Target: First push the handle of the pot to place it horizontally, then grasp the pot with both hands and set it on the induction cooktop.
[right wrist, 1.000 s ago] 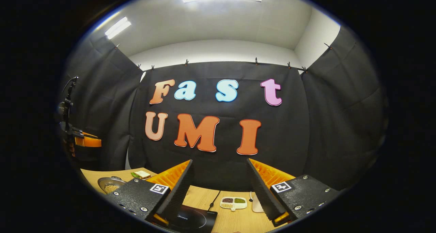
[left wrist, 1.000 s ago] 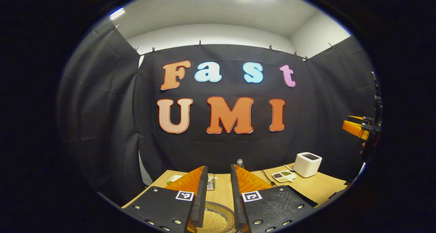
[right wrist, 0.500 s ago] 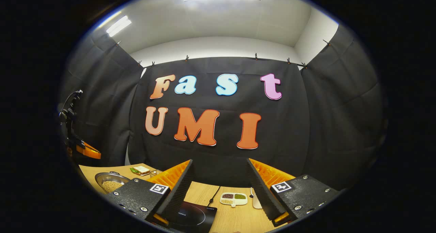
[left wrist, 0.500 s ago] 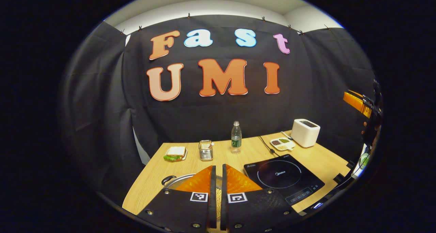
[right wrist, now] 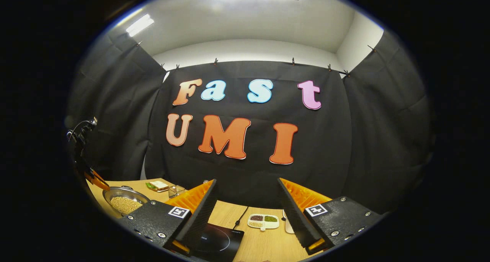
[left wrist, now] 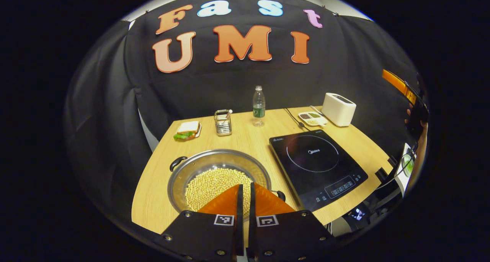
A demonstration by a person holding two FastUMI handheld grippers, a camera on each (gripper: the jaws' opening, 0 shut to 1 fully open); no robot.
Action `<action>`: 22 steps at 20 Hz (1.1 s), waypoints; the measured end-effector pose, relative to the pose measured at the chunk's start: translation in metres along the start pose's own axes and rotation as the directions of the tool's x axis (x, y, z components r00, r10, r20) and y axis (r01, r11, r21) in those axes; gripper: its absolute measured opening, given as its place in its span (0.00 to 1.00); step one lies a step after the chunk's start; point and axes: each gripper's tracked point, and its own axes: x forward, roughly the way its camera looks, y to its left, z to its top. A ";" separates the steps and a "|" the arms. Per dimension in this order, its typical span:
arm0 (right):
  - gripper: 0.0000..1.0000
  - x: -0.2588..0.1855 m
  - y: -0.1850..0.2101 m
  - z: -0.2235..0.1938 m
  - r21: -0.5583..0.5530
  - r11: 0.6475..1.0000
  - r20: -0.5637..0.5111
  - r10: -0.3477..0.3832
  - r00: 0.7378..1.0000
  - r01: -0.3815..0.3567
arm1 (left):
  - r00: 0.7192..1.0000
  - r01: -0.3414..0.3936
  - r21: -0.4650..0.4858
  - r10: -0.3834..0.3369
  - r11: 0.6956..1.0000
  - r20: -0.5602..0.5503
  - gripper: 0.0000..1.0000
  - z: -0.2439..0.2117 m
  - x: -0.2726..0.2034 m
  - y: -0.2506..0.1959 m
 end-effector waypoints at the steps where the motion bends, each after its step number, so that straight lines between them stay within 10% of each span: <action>1: 0.94 0.000 0.003 -0.002 0.003 1.000 -0.001 0.007 1.000 -0.007 | 1.000 0.005 -0.010 -0.006 1.000 -0.031 0.06 -0.009 0.002 -0.001; 22: 0.96 -0.007 -0.020 -0.027 -0.025 1.000 -0.083 -0.018 0.996 0.016 | 0.867 0.150 -0.034 -0.148 0.988 -0.475 0.06 -0.135 0.063 -0.045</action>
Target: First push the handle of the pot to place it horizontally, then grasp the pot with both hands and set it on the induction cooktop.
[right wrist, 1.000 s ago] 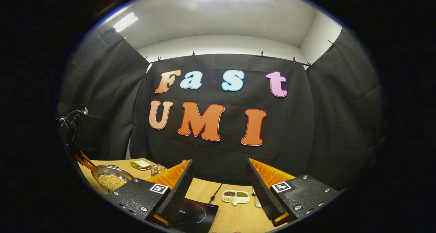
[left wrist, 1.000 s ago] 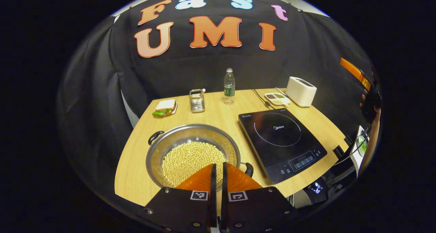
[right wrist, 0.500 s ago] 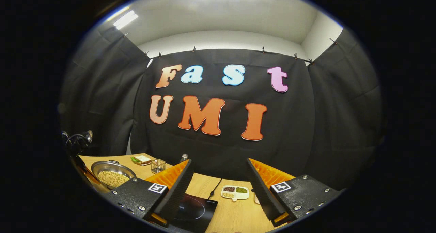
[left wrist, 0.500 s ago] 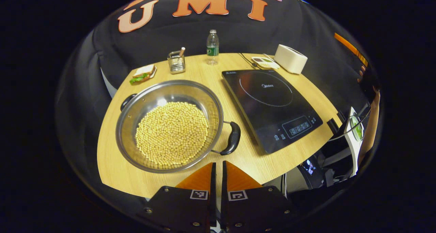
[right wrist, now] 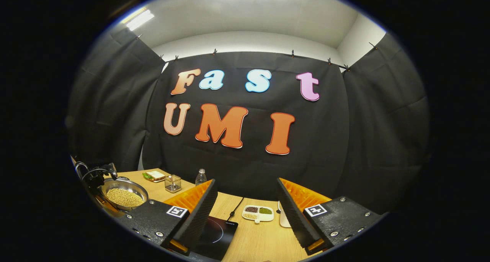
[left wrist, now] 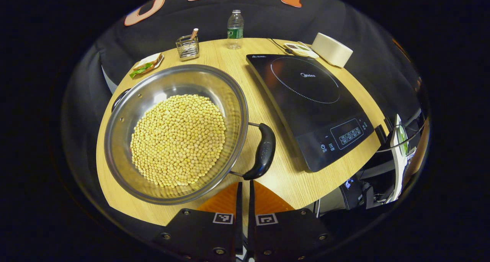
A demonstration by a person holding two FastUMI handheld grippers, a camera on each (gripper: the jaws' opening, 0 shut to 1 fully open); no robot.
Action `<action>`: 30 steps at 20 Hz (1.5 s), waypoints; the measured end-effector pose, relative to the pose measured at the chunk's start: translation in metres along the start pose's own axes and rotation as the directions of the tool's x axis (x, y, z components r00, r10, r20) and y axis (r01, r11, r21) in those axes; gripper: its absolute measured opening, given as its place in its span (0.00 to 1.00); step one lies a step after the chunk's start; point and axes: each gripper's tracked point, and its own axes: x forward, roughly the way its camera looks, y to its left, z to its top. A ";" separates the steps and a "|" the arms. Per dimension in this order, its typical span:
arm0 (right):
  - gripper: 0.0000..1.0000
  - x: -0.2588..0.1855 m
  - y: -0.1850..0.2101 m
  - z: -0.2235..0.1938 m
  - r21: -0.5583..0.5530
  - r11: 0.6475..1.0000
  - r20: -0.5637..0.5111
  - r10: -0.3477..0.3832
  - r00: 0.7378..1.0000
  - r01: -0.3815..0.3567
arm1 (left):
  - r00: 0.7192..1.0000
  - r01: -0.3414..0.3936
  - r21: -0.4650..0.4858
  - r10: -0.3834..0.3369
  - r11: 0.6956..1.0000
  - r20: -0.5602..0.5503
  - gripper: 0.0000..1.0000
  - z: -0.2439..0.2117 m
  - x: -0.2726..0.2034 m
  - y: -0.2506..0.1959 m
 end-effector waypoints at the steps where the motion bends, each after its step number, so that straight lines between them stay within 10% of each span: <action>1: 0.96 0.001 -0.001 -0.001 0.001 1.000 -0.002 -0.002 1.000 0.002 | 1.000 0.010 -0.008 -0.010 1.000 -0.010 0.05 0.003 0.003 -0.001; 30: 0.96 0.021 -0.009 -0.037 0.024 0.999 -0.088 -0.021 0.996 0.023 | 0.999 -0.007 -0.008 0.007 1.000 0.043 0.03 0.082 0.041 -0.033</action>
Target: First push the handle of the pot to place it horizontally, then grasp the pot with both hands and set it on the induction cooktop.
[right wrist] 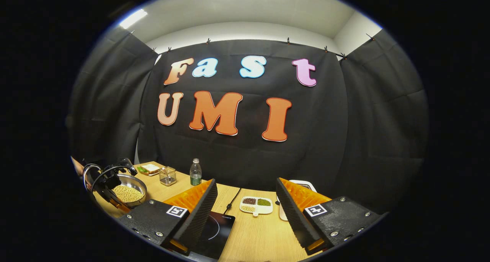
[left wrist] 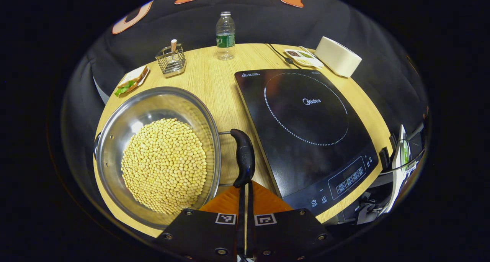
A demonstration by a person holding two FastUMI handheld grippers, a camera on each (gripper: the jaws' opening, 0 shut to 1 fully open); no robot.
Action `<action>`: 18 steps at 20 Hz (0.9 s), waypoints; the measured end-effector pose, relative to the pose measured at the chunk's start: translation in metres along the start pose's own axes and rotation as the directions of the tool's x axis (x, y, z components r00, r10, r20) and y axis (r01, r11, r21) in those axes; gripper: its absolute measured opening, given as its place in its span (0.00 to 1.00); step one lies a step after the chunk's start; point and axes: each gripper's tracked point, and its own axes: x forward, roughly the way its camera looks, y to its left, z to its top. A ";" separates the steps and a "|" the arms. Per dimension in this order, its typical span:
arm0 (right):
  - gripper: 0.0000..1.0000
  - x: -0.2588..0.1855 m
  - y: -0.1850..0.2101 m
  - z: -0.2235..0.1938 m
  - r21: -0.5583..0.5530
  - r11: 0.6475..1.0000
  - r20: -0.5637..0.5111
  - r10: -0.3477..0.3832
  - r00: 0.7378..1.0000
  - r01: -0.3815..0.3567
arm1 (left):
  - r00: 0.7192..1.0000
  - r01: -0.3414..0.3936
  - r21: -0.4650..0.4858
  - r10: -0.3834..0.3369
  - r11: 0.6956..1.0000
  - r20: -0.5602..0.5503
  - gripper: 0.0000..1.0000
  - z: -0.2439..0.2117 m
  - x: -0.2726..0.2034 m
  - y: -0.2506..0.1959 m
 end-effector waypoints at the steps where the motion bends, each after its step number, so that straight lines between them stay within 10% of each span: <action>1: 0.96 0.000 0.000 -0.001 0.000 1.000 -0.001 0.000 1.000 0.000 | 1.000 0.001 -0.006 -0.001 1.000 0.005 0.03 0.002 0.001 -0.001; 18: 0.95 0.014 0.048 -0.026 0.029 0.997 -0.075 0.075 0.994 -0.073 | 0.996 0.016 -0.029 -0.014 0.999 0.086 0.03 0.036 0.019 -0.005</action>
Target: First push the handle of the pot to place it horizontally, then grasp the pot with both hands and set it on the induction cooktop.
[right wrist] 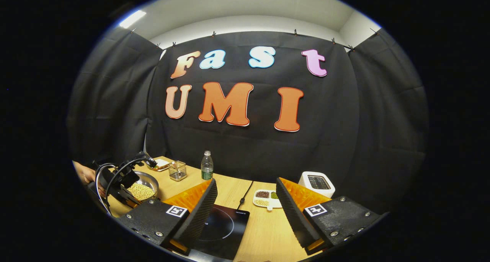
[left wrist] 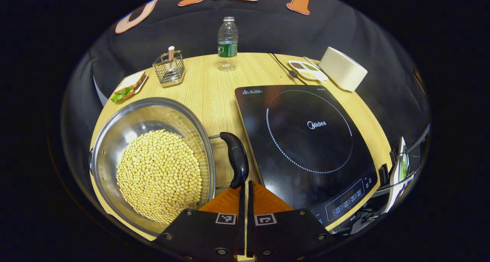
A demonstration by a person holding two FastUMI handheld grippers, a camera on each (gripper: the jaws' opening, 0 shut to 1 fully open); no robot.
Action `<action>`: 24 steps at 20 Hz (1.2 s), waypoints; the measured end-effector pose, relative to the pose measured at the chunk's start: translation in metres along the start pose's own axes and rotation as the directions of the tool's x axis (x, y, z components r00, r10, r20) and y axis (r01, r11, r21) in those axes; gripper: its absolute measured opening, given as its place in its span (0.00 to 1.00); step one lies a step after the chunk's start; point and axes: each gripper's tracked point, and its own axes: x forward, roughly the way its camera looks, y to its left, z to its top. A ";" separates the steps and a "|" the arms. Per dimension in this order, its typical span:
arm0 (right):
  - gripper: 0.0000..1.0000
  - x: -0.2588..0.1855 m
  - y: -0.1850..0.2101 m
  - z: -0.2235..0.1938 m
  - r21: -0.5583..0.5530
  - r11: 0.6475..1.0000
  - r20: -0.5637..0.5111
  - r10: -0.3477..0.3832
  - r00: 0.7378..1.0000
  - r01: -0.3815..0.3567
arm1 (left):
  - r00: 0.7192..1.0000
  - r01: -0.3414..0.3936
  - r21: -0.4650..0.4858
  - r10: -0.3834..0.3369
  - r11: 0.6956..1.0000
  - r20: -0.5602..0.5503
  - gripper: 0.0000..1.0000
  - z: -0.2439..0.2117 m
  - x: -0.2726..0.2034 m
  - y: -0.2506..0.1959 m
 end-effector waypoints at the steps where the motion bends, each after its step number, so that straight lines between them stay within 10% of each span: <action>1: 0.95 0.003 0.006 -0.002 0.004 1.000 -0.008 0.010 1.000 -0.010 | 1.000 0.004 -0.007 -0.004 1.000 0.009 0.03 0.004 0.003 0.001; 7: 0.95 0.020 0.047 -0.018 0.039 0.997 -0.078 0.070 0.994 -0.067 | 0.996 0.052 0.007 -0.053 0.999 0.066 0.03 0.011 -0.006 -0.003; 15: 0.96 0.050 0.136 -0.045 0.111 0.976 -0.209 0.208 0.956 -0.188 | 0.964 -0.057 -0.039 0.065 0.998 0.258 0.07 0.036 -0.086 0.075; 22: 0.96 0.064 0.238 -0.076 0.176 0.941 -0.350 0.335 0.875 -0.290 | 0.924 -0.182 -0.179 0.230 0.967 0.307 0.61 0.036 -0.136 0.187; 24: 0.96 0.065 0.264 -0.091 0.196 0.931 -0.405 0.362 0.840 -0.307 | 0.901 -0.250 -0.180 0.297 0.951 0.317 0.91 0.035 -0.150 0.221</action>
